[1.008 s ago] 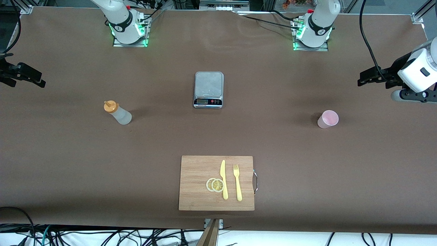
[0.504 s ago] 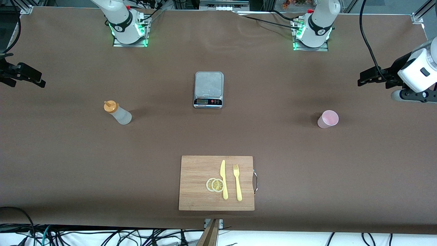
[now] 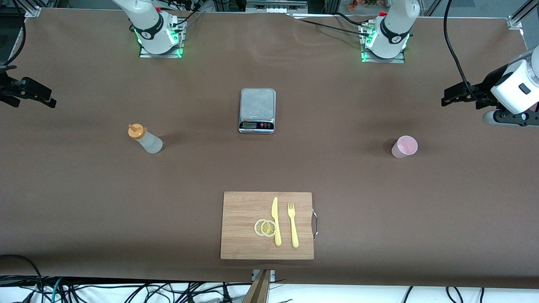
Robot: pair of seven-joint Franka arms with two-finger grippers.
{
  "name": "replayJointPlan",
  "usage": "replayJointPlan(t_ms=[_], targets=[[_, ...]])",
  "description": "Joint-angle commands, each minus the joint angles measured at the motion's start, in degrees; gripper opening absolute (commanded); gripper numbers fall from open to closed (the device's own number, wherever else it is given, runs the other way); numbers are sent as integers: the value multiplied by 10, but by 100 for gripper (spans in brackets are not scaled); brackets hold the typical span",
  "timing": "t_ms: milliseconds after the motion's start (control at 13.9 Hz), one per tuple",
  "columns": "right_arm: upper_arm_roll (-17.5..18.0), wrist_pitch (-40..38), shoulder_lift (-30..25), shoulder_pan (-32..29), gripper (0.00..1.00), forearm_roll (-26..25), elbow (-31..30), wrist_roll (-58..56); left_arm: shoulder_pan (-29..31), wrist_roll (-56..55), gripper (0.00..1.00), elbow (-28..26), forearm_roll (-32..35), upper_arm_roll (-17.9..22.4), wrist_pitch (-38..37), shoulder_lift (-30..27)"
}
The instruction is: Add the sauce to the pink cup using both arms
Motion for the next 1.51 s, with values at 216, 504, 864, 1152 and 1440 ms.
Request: replayJointPlan(t_ms=[216,504,864,1152,1440], targets=[[-3,4,-5,-1,100,11,-5,-11,4,0,100,19,13,-5,-10,9],[-3,3,-5,-1,100,11,-5,-11,4,1,100,20,13,-6,-10,9],[-3,2,-5,-1,100,11,-5,-11,5,1,100,20,13,-3,-10,12],[-3,2,-5,-1,100,11,-5,-11,6,3,100,20,13,-3,-10,13],[-3,2,-5,-1,100,11,-5,-11,30,94,100,20,13,0,-2,28]])
